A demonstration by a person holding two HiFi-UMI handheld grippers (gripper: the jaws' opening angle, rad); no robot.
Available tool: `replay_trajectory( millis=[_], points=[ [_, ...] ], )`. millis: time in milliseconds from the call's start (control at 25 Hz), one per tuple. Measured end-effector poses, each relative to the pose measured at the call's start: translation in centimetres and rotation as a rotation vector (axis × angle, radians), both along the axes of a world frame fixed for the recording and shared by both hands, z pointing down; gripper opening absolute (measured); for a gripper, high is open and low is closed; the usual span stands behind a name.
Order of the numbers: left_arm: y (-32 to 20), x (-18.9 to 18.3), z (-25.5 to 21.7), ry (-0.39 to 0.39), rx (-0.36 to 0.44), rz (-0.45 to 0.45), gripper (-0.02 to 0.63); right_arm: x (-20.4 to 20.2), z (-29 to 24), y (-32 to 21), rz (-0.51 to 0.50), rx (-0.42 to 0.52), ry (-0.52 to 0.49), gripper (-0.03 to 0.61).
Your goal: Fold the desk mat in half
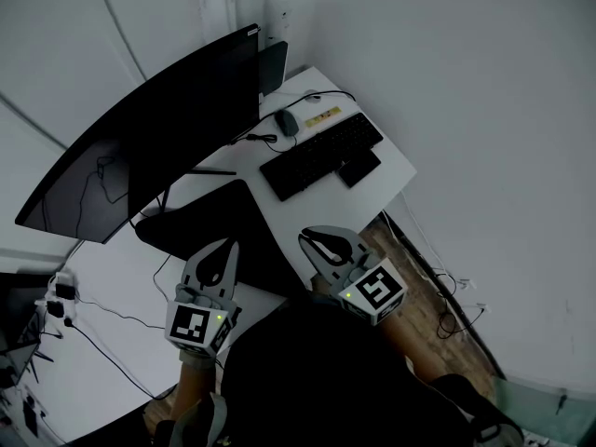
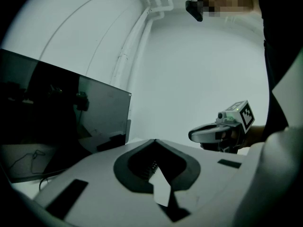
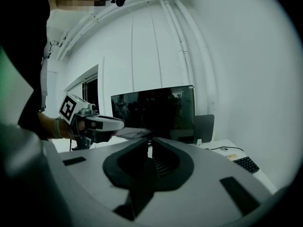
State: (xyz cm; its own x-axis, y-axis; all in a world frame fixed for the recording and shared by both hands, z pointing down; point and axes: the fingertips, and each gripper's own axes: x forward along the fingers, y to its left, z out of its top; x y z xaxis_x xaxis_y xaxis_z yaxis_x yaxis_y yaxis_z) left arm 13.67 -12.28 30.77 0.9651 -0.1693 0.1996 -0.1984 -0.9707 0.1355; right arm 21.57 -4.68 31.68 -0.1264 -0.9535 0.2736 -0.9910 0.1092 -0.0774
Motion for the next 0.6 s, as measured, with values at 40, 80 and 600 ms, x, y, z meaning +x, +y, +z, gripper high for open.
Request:
replay_trajectory(
  millis=[40, 80, 600],
  points=[
    [0.03, -0.04, 0.08, -0.001, 0.000, 0.001, 0.009, -0.03, 0.08, -0.03, -0.001, 0.001, -0.003, 0.037],
    [0.04, -0.07, 0.17, -0.003, 0.000, 0.001, 0.009, -0.04, 0.20, -0.06, -0.003, 0.003, -0.005, 0.037],
    [-0.03, -0.55, 0.87, -0.025, -0.030, -0.004, 0.008, -0.12, 1.04, -0.37, -0.018, -0.010, -0.021, 0.037]
  ],
)
